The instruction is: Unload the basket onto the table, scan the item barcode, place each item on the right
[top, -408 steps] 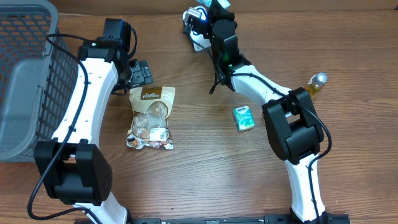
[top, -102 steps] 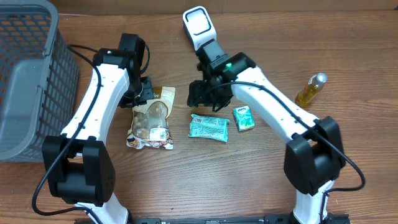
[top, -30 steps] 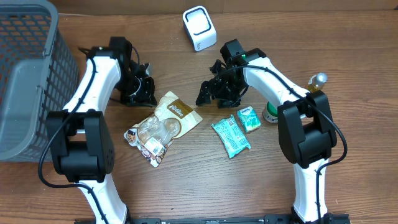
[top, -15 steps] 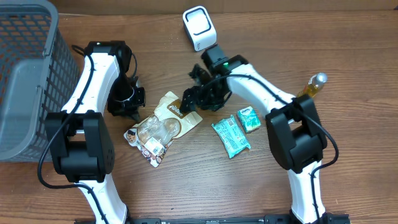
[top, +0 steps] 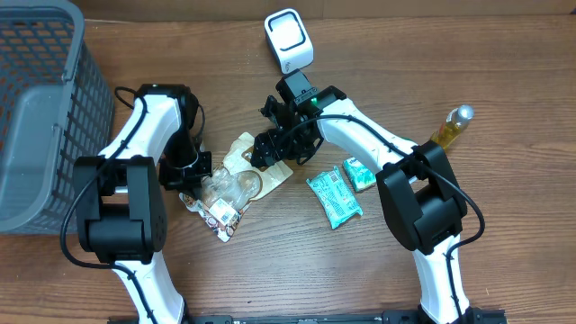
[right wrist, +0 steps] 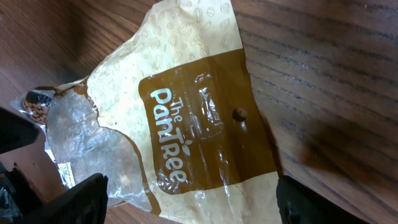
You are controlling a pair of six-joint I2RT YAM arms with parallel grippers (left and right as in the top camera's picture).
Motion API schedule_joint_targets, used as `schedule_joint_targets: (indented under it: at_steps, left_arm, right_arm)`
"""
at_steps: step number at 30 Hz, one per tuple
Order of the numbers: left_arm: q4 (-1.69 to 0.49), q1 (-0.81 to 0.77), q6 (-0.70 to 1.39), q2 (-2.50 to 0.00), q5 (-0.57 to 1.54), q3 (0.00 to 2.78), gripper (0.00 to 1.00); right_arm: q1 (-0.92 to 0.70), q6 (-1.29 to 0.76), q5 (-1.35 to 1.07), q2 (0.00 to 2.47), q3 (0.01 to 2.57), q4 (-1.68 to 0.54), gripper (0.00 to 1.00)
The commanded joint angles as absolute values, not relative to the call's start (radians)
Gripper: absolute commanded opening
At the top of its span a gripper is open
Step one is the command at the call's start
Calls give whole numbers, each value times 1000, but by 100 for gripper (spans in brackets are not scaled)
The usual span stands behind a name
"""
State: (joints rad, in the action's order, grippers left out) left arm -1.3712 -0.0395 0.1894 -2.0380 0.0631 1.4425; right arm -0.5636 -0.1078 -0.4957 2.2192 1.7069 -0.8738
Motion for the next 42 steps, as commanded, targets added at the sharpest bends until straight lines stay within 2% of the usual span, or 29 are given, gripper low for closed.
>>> schedule_joint_targets:
  at_steps: [1, 8, 14, 30, 39, 42]
  left_arm:
    - [-1324, -49, 212, -2048, 81, 1402, 4]
    - [-1246, -49, 218, -2048, 83, 1365, 4]
    - [-1209, -55, 218, -2048, 83, 1362, 4]
    - [-1181, -80, 252, -2048, 83, 1362, 4]
    - [-1168, -80, 252, -2048, 82, 1362, 4]
    - [-1164, -80, 252, -2048, 82, 1362, 5]
  right_arm:
    - [-576, -101, -491, 2235, 1692, -869, 83]
    - [-590, -108, -530, 2235, 1618, -826, 82]
    - [-590, -108, -653, 2235, 1571, -770, 77]
    - [-613, -213, -818, 2235, 1570, -761, 70]
    - [-635, -264, -830, 2235, 1570, -732, 58]
    - [-635, -266, -832, 2235, 1570, -729, 46]
